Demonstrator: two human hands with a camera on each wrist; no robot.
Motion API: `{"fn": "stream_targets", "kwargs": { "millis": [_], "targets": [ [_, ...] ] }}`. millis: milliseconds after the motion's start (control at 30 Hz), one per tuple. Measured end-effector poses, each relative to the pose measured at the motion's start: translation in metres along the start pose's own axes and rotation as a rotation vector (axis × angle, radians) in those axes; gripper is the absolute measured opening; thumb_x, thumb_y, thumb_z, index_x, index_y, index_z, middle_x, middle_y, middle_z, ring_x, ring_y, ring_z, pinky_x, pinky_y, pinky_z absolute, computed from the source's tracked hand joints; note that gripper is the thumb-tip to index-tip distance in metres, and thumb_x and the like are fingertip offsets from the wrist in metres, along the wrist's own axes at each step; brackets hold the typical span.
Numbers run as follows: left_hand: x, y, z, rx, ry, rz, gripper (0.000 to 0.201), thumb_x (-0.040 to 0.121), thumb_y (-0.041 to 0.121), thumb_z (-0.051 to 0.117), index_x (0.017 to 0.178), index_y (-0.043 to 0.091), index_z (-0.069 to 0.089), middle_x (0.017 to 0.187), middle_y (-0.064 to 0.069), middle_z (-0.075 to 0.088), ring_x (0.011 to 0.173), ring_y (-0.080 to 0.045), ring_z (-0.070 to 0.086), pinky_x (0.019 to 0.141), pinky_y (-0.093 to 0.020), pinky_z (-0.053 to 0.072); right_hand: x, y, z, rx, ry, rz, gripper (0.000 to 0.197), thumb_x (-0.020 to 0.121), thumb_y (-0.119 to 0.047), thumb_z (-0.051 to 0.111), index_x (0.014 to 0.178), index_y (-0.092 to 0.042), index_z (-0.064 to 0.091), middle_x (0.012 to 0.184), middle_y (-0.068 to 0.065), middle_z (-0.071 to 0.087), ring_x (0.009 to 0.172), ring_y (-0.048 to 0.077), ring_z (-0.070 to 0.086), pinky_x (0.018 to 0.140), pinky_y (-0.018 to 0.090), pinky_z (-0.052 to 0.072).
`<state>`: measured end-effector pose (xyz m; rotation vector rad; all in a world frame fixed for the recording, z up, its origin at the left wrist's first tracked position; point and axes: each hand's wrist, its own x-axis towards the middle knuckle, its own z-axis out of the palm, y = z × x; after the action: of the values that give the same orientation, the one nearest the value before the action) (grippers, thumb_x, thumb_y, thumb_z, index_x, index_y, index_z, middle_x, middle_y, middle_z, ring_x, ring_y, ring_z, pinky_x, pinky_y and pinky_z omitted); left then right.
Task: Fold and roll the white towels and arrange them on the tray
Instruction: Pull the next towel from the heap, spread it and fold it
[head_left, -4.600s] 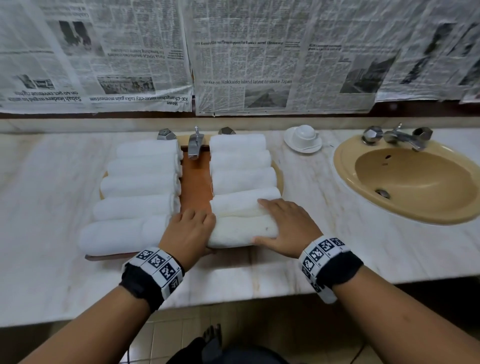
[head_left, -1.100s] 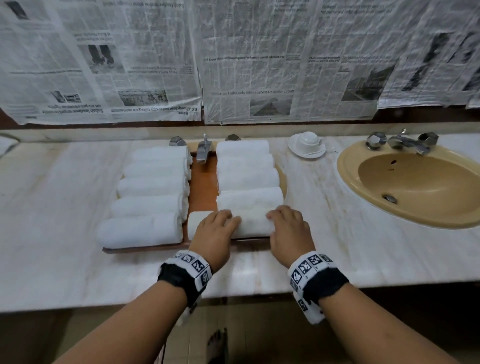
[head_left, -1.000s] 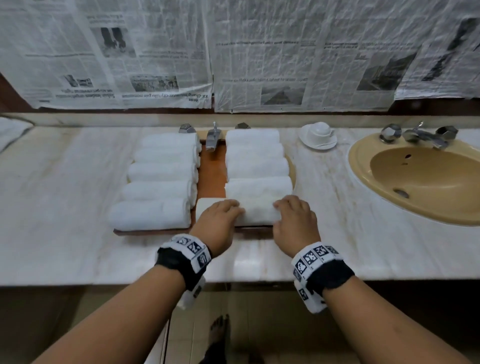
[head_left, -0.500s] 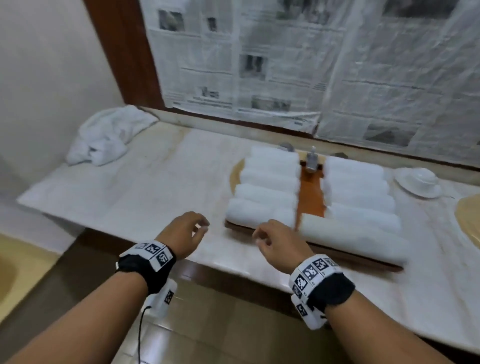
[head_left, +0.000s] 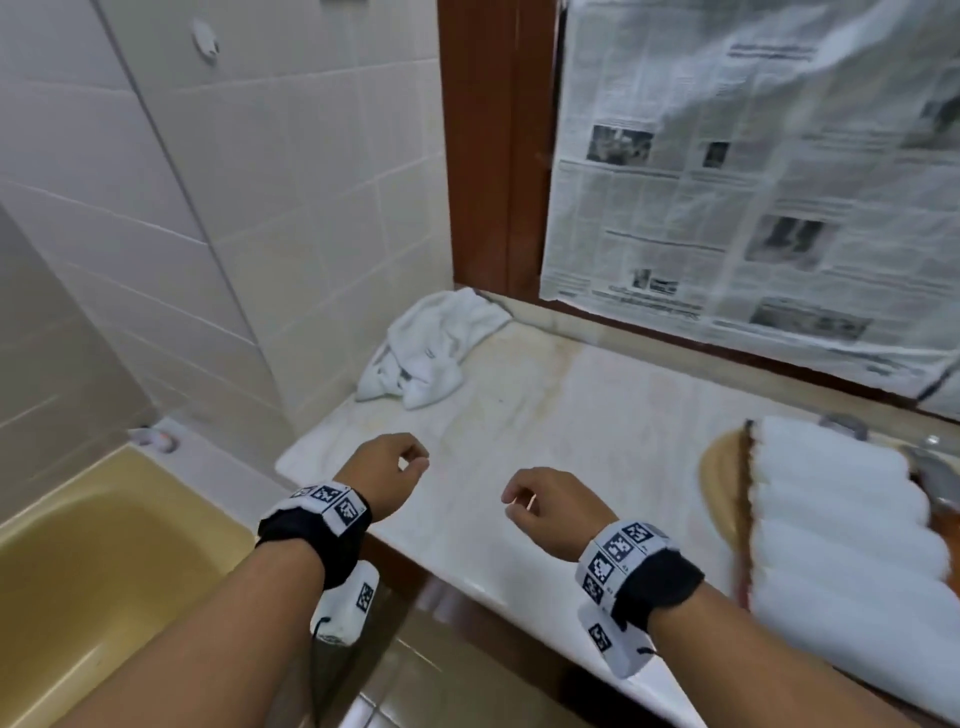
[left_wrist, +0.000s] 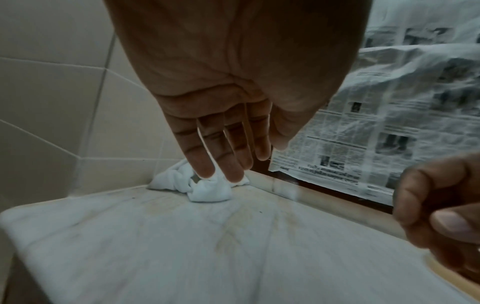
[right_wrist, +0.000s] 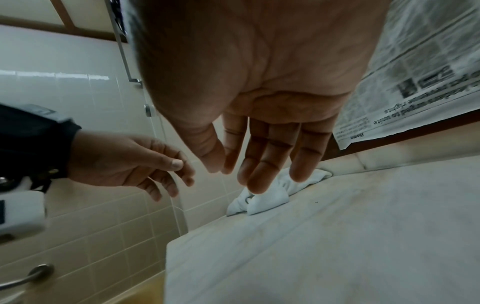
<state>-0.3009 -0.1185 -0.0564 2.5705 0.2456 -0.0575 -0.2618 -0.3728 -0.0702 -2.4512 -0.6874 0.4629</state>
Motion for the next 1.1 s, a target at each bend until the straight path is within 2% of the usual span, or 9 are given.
{"fn": "stream_targets", "kwargs": {
  "millis": [300,467,600,700,767,833,900,967,1100],
  "targets": [
    [0.099,-0.063,-0.037,0.106,-0.086,-0.118,0.018,0.098,0.034,0.053,0.110,0.024,0.064,0.116,0.009,0.062,0.086,-0.007,0.053,0.076,-0.019,0.035,0.231,0.016,-0.010,0.129,-0.079,0.172,0.032,0.095,-0.035,0.061,0.125,-0.023,0.058,0.112,-0.001,0.062,0.100,0.018,0.061,0.083,0.027,0.045],
    [0.152,-0.081,-0.075,0.172,-0.082,-0.124,0.016,0.097,0.033,0.056,0.109,0.027,0.065,0.111,0.009,0.061,0.082,-0.007,0.055,0.076,-0.019,0.037,0.340,0.016,0.004,0.260,-0.057,0.303,0.064,0.093,-0.040,0.063,0.147,-0.014,0.040,0.141,0.012,0.051,0.125,0.028,0.053,0.102,0.031,0.041],
    [0.187,-0.082,-0.076,0.114,-0.057,-0.124,0.015,0.097,0.033,0.056,0.108,0.028,0.065,0.111,0.010,0.062,0.083,-0.005,0.058,0.079,-0.021,0.042,0.380,0.012,0.029,0.251,-0.040,0.379,0.053,0.088,-0.048,0.061,0.132,-0.019,0.056,0.134,0.013,0.050,0.121,0.036,0.054,0.100,0.040,0.046],
    [0.201,-0.078,-0.070,0.089,-0.115,-0.041,0.018,0.096,0.036,0.057,0.113,0.030,0.061,0.117,0.010,0.059,0.083,-0.001,0.058,0.075,-0.011,0.040,0.379,-0.001,0.033,0.292,0.149,0.284,0.017,0.091,-0.030,0.055,0.085,-0.014,0.054,0.094,0.012,0.060,0.094,0.032,0.060,0.076,0.035,0.048],
    [0.210,-0.076,-0.073,0.041,-0.106,0.041,0.026,0.095,0.035,0.060,0.120,0.033,0.054,0.126,0.009,0.053,0.089,0.001,0.059,0.074,-0.006,0.039,0.359,-0.021,0.022,0.386,0.252,0.161,0.014,0.092,-0.020,0.054,0.086,-0.008,0.049,0.083,0.016,0.059,0.073,0.024,0.055,0.063,0.033,0.042],
    [0.218,-0.071,-0.078,-0.004,-0.046,0.141,0.048,0.091,0.033,0.066,0.134,0.032,0.044,0.138,0.005,0.044,0.109,-0.009,0.057,0.089,-0.012,0.041,0.326,-0.045,0.000,0.397,0.297,0.003,0.011,0.096,-0.021,0.051,0.087,-0.017,0.045,0.075,0.006,0.056,0.062,0.014,0.048,0.058,0.028,0.038],
    [0.224,-0.061,-0.083,-0.002,-0.013,0.303,0.080,0.085,0.034,0.073,0.150,0.027,0.027,0.153,0.002,0.029,0.136,-0.017,0.037,0.112,-0.031,0.032,0.288,-0.065,-0.023,0.320,0.322,-0.129,0.010,0.099,-0.024,0.051,0.092,-0.030,0.047,0.075,-0.004,0.058,0.063,0.010,0.051,0.060,0.023,0.040],
    [0.220,-0.041,-0.090,-0.007,-0.021,0.521,0.104,0.078,0.036,0.077,0.155,0.028,0.008,0.162,0.006,0.013,0.148,-0.011,0.013,0.121,-0.033,0.015,0.249,-0.084,-0.046,0.219,0.367,-0.192,0.006,0.099,-0.025,0.054,0.102,-0.031,0.054,0.087,-0.006,0.066,0.075,0.011,0.060,0.069,0.025,0.046],
    [0.185,0.005,-0.115,-0.142,-0.059,0.892,0.111,0.070,0.047,0.077,0.155,0.035,0.007,0.159,0.008,0.026,0.144,-0.014,0.025,0.118,-0.039,0.023,0.159,-0.139,-0.092,0.043,0.542,-0.236,0.017,0.094,-0.015,0.063,0.108,-0.023,0.068,0.102,-0.014,0.070,0.093,0.004,0.064,0.082,0.017,0.046]
  ]
}}
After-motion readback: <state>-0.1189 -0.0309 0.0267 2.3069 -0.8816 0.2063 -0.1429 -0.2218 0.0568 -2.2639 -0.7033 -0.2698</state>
